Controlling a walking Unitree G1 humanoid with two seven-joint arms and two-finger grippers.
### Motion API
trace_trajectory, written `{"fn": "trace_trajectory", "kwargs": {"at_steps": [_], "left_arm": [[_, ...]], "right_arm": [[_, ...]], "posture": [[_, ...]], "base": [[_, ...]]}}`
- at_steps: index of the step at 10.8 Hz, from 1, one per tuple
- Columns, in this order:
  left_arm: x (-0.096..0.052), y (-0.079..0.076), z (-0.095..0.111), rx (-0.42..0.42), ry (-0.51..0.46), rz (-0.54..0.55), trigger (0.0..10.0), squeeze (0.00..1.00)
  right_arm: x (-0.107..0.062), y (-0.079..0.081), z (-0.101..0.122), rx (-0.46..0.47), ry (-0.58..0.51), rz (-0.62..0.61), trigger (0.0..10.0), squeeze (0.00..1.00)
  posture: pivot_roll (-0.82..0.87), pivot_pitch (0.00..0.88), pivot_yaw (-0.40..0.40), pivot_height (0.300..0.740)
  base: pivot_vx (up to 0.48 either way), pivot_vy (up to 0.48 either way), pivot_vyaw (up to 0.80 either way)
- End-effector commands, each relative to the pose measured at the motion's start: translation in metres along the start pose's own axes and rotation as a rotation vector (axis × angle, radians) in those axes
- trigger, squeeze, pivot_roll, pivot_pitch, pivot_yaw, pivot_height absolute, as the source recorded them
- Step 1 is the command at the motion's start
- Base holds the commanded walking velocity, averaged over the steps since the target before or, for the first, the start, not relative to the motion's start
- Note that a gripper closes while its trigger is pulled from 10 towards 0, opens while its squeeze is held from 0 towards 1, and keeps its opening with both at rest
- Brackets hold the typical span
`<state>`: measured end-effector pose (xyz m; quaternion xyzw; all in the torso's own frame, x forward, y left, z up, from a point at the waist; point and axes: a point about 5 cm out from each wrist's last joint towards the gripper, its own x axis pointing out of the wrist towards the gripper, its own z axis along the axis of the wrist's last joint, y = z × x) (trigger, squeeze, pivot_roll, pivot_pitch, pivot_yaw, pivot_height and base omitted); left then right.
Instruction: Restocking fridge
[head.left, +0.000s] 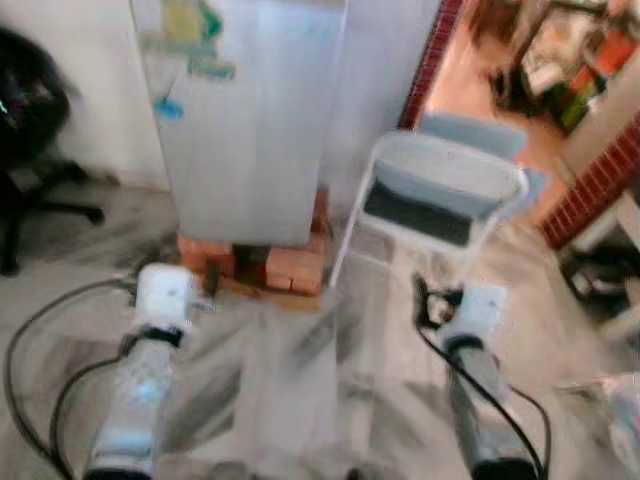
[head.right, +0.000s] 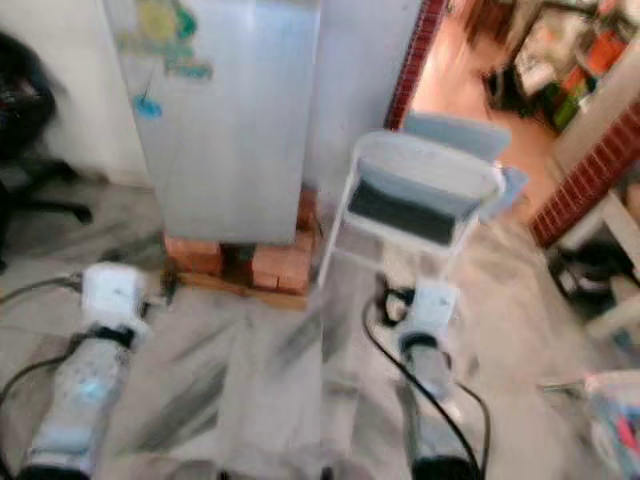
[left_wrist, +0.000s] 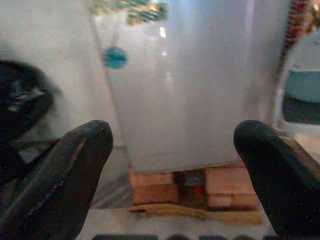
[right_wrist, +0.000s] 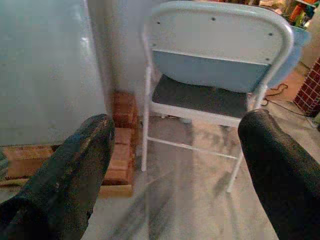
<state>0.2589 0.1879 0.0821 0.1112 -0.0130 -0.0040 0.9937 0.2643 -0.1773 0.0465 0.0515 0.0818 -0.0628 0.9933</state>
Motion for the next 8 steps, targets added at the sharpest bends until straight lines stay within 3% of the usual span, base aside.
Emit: {"fn": "trace_trajectory", "kwargs": {"at_steps": [1,2,8], "left_arm": [[0.0008,-0.0088,0.0004,-0.015,0.004,-0.026,10.0,0.00],[0.0014,-0.0088,0.0008,-0.017,0.004,-0.026,10.0,0.00],[0.0039,-0.0048,0.0040,0.005,-0.017,-0.022,10.0,0.00]], "right_arm": [[0.0022,-0.0101,0.0079,-0.013,-0.022,-0.023,10.0,0.00],[0.0027,-0.0096,0.0091,-0.013,-0.024,-0.020,10.0,0.00],[0.0014,-0.0105,0.0063,-0.021,-0.005,-0.016,10.0,0.00]], "posture": [[0.14,0.040,-0.076,0.740],[0.14,0.042,-0.077,0.740],[0.15,0.049,-0.074,0.740]], "base": [[0.000,0.480,0.00],[0.000,0.480,0.00],[0.000,0.479,-0.80]]}}
